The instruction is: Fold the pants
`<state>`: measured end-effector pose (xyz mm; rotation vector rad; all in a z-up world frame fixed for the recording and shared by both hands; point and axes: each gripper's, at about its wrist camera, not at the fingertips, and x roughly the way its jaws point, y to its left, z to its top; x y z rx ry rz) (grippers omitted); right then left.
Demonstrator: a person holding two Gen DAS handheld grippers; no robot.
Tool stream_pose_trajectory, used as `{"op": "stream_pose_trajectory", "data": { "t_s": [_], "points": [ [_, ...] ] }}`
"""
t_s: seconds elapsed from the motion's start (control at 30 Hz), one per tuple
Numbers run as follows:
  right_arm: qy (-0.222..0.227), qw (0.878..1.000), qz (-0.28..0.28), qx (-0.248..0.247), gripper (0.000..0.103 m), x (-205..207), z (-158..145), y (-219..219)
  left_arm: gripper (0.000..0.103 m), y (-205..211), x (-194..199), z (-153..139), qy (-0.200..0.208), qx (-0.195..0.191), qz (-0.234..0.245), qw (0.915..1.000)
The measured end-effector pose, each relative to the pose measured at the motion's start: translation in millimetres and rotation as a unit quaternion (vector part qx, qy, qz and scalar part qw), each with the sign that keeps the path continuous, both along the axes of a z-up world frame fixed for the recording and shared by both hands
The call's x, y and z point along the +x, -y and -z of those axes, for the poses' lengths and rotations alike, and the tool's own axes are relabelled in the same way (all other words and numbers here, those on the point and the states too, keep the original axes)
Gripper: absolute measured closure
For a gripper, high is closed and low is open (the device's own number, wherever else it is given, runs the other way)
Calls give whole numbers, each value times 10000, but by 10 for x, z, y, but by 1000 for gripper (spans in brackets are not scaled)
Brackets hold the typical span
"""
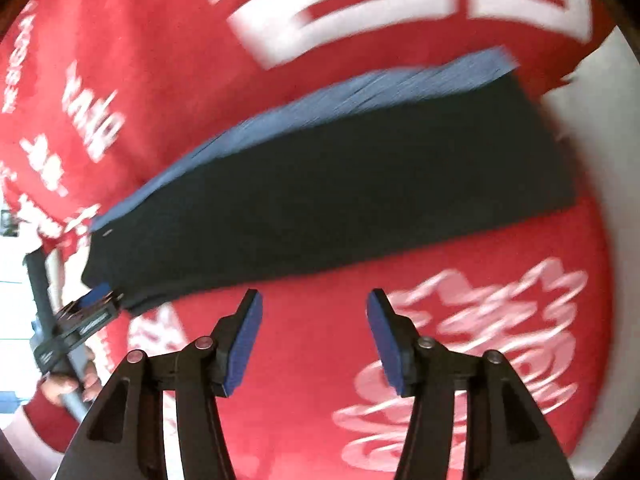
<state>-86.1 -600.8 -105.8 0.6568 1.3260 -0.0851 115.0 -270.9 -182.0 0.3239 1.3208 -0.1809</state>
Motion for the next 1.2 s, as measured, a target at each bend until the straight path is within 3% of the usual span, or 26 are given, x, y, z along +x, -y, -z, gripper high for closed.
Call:
{"op": "stream_pose_trajectory", "data": {
  "t_s": [0.2, 0.47, 0.53, 0.7, 0.87, 0.9, 0.97, 1.0, 1.1, 1.2],
  "points": [
    [144, 9988, 172, 437, 36, 58, 155, -986, 20, -787, 363, 53, -2, 28, -17, 10000],
    [188, 9952, 224, 938, 37, 558, 493, -2106, 20, -1530, 899, 149, 252, 215, 255, 9991],
    [206, 9935, 223, 1097, 44, 621, 567, -2209, 20, -1635, 993, 218, 234, 272, 222, 9991],
    [147, 9907, 461, 1274, 50, 813, 810, -2474, 19, -1801, 1102, 336, 223, 211, 118, 9995],
    [151, 9842, 908, 1514, 51, 872, 926, -2430, 19, -1751, 1080, 376, 345, 223, 365, 9985],
    [136, 9832, 976, 1537, 53, 886, 936, -2425, 19, -1752, 1089, 388, 349, 228, 403, 9983],
    [19, 9821, 1116, 1517, 75, 947, 951, -2420, 19, -1771, 1107, 389, 323, 200, 449, 9983],
    [-47, 9835, 1088, 1444, 94, 990, 942, -2433, 19, -1786, 1111, 384, 315, 197, 461, 9982],
    [17, 9901, 856, 1113, 95, 943, 815, -2517, 19, -1855, 1081, 407, 259, 249, 525, 9980],
    [-153, 9922, 785, 961, 97, 761, 889, -2577, 19, -1908, 994, 443, 299, 253, 673, 9970]
  ]
}}
